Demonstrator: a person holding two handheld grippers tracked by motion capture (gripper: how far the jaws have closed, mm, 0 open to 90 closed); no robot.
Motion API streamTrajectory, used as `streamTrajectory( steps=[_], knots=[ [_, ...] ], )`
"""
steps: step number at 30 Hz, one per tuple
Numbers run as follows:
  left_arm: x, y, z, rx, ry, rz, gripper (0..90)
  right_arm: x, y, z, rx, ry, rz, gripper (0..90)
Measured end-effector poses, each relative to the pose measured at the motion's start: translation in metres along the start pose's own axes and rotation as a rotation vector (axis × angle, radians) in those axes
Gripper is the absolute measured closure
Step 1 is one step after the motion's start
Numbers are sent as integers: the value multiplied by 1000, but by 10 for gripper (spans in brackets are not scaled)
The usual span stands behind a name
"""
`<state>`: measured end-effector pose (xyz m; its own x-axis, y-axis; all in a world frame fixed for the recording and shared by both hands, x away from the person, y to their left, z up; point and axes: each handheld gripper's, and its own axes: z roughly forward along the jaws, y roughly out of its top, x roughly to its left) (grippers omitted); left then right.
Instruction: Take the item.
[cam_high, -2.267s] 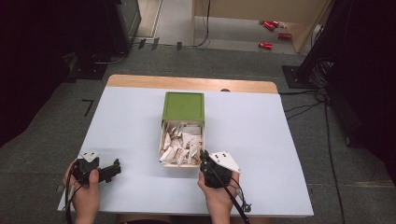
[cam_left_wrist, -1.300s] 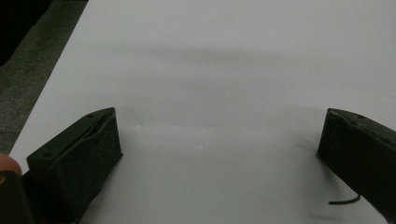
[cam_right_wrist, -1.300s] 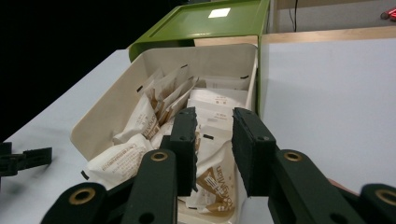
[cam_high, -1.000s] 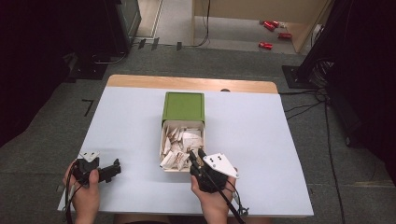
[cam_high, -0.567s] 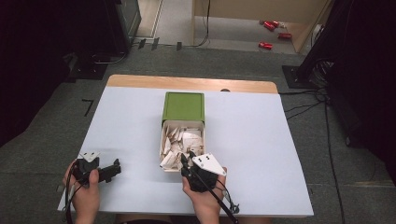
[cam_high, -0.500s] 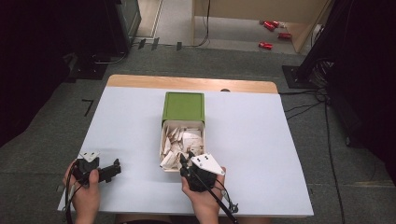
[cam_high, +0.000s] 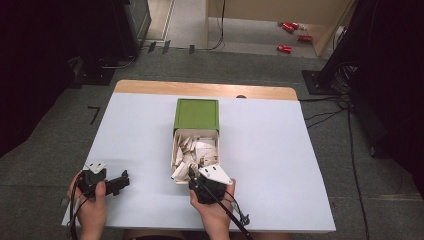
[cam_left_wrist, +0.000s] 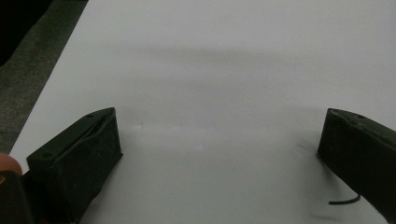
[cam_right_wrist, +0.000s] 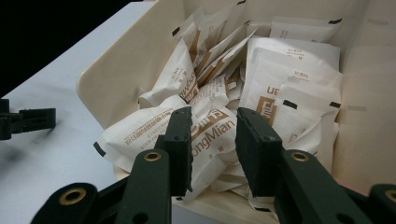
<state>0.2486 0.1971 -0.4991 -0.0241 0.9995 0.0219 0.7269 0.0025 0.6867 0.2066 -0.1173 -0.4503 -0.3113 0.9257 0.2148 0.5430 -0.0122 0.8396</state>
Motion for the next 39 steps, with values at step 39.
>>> streamTrajectory(
  steps=[39],
  knots=[
    [0,0,0,0,0,0,0,-1,-7,-1,0,-4,0,809]
  ],
)
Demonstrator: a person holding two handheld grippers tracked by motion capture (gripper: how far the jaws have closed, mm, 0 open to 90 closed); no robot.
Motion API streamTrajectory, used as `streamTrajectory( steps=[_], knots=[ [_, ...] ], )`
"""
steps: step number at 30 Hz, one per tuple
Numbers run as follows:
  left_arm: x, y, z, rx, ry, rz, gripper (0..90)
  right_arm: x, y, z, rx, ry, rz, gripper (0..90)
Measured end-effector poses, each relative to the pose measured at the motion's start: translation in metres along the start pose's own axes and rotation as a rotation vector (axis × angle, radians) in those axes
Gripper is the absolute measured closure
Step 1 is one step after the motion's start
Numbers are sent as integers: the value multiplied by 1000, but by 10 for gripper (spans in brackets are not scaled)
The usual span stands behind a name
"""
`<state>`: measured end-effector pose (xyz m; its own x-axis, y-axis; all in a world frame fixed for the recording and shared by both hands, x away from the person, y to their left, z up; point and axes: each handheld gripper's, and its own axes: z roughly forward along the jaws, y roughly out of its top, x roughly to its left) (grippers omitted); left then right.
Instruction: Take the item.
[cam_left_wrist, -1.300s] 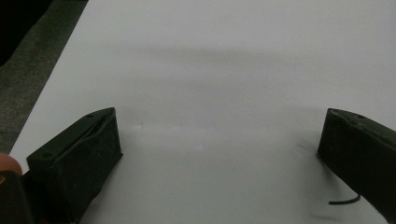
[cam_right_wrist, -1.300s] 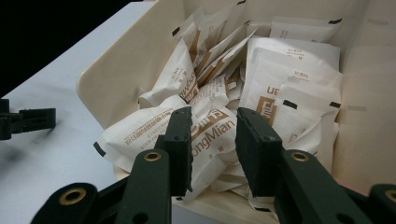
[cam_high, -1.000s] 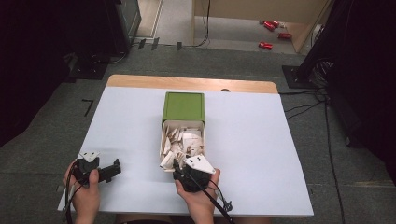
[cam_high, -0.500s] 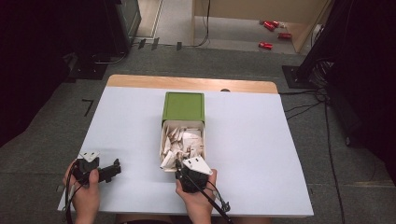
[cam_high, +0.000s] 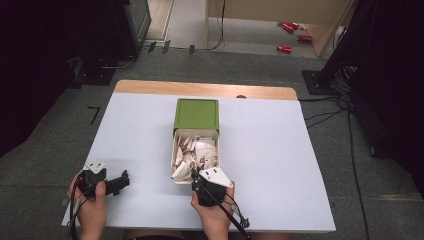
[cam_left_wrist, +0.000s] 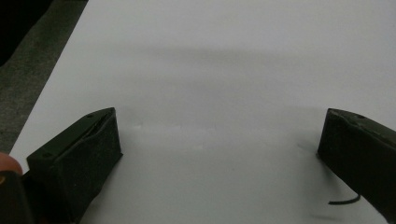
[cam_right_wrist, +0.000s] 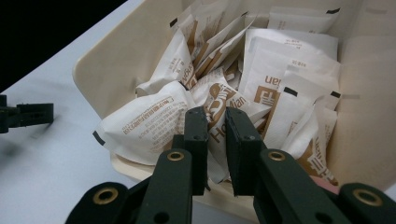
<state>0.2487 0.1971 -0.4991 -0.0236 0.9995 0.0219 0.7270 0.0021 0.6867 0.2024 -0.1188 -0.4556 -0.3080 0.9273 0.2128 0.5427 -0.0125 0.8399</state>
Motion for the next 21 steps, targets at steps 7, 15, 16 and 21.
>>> streamTrajectory(
  steps=[7,15,16,21],
  knots=[
    [0,0,0,0,0,0,0,-2,6,-6,-14,18,0,811],
    [0,0,0,1,1,2,0,-6,15,-14,-39,17,6,812],
    [0,0,0,2,1,2,0,-6,16,-15,-42,17,4,812],
    [0,0,0,1,1,2,0,-8,22,-16,-53,17,1,812]
  ],
)
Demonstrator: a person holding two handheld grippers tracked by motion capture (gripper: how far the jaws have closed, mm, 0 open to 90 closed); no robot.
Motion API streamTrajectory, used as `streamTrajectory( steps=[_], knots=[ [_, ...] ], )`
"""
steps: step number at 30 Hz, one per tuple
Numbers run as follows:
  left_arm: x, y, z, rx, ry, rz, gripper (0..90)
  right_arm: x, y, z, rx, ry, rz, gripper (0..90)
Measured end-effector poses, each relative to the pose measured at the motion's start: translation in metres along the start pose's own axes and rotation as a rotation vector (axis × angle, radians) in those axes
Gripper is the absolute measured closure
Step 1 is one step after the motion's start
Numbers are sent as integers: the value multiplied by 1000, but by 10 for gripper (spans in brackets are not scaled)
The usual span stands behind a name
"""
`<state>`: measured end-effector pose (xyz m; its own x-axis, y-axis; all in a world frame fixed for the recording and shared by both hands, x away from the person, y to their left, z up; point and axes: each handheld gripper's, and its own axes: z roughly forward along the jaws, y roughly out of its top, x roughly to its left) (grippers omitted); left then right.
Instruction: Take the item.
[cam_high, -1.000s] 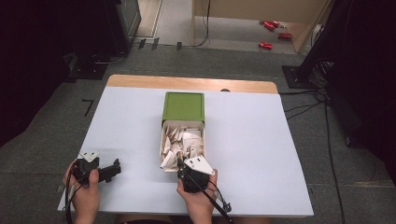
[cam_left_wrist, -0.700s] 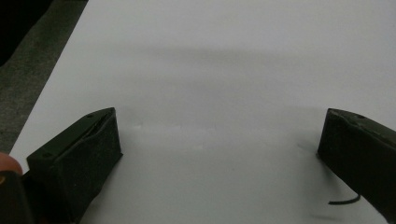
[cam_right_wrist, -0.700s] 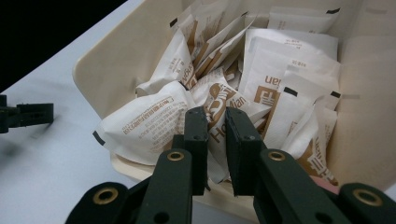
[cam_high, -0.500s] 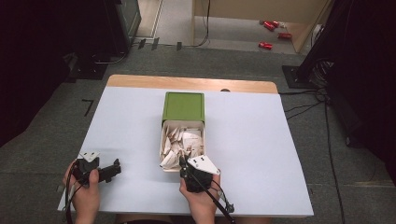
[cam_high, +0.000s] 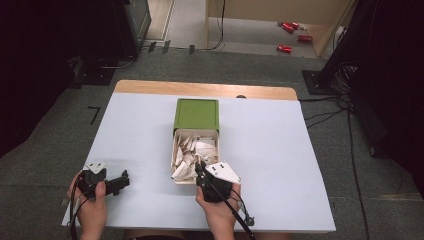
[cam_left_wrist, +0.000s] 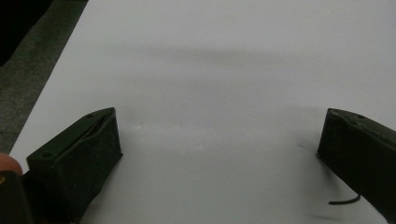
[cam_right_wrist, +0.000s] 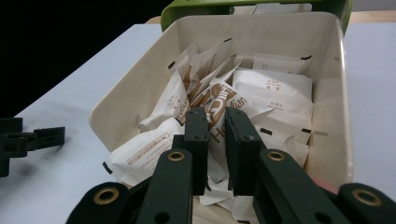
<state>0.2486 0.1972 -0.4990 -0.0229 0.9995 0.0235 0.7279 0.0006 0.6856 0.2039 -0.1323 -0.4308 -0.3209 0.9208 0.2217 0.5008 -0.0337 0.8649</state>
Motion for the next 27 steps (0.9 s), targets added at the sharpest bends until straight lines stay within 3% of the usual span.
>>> streamTrajectory(
  steps=[11,27],
  knots=[
    [0,0,0,0,0,0,0,-3,14,-7,-16,3,-6,811],
    [0,0,0,0,0,0,0,-19,38,-23,-71,-16,4,811]
  ],
)
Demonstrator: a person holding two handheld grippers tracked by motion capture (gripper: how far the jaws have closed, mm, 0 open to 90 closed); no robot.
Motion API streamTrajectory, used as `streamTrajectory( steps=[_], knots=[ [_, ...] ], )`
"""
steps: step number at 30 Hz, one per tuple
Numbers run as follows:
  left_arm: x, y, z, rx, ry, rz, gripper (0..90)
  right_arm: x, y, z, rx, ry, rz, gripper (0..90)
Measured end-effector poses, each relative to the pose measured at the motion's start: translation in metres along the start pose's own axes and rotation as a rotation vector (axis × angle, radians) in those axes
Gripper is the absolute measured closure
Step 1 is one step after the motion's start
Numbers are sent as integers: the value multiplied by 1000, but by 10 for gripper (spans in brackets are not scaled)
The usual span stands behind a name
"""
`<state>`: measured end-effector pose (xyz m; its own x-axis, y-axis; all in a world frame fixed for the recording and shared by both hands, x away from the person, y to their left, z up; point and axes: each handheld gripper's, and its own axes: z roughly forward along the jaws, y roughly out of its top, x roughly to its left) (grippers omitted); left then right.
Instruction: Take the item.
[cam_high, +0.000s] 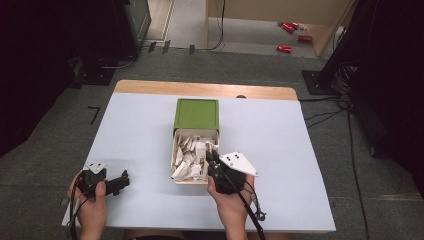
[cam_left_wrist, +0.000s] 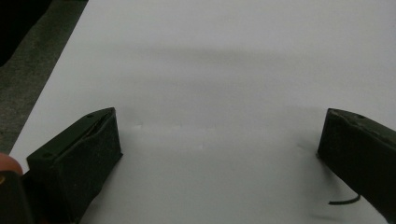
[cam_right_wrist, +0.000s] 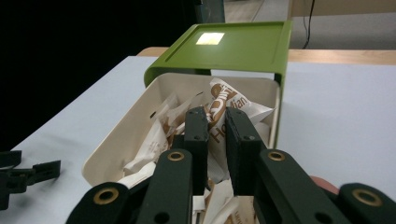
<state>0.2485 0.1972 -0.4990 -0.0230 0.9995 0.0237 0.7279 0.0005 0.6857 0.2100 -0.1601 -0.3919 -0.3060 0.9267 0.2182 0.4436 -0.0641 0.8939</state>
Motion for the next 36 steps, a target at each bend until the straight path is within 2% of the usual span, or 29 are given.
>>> streamTrajectory(
  steps=[8,15,29,36],
  knots=[
    [0,0,0,0,0,0,0,-15,8,-9,-15,-28,14,811],
    [0,0,0,0,0,0,0,-28,7,-13,-20,-56,21,810],
    [0,0,0,-2,0,-1,0,-60,-9,-16,2,-132,65,807],
    [0,0,0,-3,0,-1,0,-74,-18,-13,26,-180,66,806]
  ],
)
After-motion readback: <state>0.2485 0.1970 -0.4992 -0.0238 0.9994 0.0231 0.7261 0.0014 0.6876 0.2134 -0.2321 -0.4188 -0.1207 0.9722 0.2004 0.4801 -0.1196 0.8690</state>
